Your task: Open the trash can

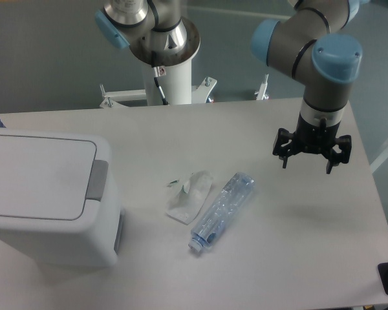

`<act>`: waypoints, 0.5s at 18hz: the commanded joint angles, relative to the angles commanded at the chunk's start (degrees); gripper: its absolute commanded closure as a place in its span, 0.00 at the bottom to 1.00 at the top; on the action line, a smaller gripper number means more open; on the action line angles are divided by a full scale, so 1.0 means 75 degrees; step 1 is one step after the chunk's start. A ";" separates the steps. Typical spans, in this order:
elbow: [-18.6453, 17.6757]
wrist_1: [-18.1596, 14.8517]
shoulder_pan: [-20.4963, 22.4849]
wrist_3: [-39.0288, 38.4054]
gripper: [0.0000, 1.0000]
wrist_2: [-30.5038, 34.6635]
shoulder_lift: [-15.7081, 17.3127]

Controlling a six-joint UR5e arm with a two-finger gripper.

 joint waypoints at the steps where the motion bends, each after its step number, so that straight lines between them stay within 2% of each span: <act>1: 0.0023 0.0011 -0.0012 -0.0035 0.00 -0.0047 0.0000; 4: 0.0268 0.0011 -0.0163 -0.0782 0.00 -0.0665 0.0012; 7: 0.0702 0.0047 -0.0491 -0.2432 0.00 -0.1404 0.0012; 9: 0.0843 0.0105 -0.0807 -0.3452 0.00 -0.1896 0.0198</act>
